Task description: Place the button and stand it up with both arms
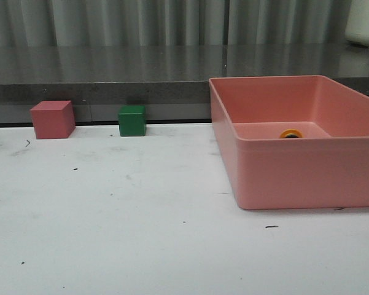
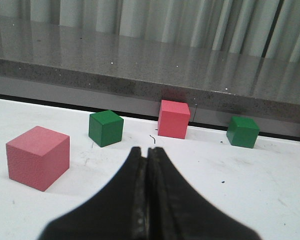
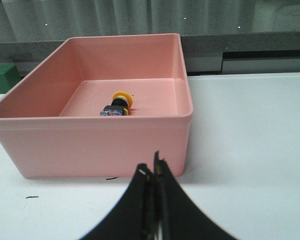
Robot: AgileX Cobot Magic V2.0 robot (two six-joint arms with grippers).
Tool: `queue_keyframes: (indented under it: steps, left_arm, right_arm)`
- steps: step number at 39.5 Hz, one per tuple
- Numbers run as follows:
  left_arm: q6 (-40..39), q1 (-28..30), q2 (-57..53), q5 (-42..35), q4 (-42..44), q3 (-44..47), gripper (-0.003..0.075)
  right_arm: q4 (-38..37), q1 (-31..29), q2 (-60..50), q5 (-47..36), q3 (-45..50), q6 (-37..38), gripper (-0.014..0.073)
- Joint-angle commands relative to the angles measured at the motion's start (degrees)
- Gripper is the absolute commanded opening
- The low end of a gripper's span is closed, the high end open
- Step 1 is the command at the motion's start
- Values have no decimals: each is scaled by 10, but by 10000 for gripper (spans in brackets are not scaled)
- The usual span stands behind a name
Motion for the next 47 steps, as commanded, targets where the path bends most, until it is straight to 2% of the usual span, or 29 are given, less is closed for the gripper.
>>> queue_keyframes:
  steps: [1,6,9,11,16,21,25,32,38,42,44,47]
  left_arm:
    - [-4,1,-13,-77,-9,8,-20]
    - [-4,1,-13,-166,-12,8,-20]
    - [-4,1,-13,-228,-12,2,-20]
    - [-4,1,-11,-242,-12,-12,-20]
    - [-4,1,13,-168,-6,-82,-20]
    - [-4,1,79,-66,60,-153,-20]
    - [-4,1,138,1,68,-199,-20]
    - [-4,1,216,18,68,-227,-20]
    - [-4,1,241,18,61,-227,-20]
    - [-4,1,241,14,61,-227,-7]
    - [-4,1,241,14,61,-227,36]
    - [-4,1,241,14,61,-227,163]
  right_arm:
    - [0,-4,-10,-67,-1,-6,-62]
    - [0,-4,-10,-133,-11,-6,-62]
    - [0,-4,-10,-147,-35,-6,-62]
    - [0,-4,-9,-146,-62,-6,-62]
    - [0,-4,6,-115,-133,-6,-61]
    - [0,-4,79,-11,-227,-6,-61]
    - [0,-4,166,56,-290,-6,-61]
    - [0,-4,274,64,-338,-6,-61]
    - [0,-4,298,53,-342,-6,-57]
    - [0,-4,301,52,-342,-6,1]
    - [0,-4,301,51,-342,-6,75]
    - [0,-4,301,50,-342,-6,226]
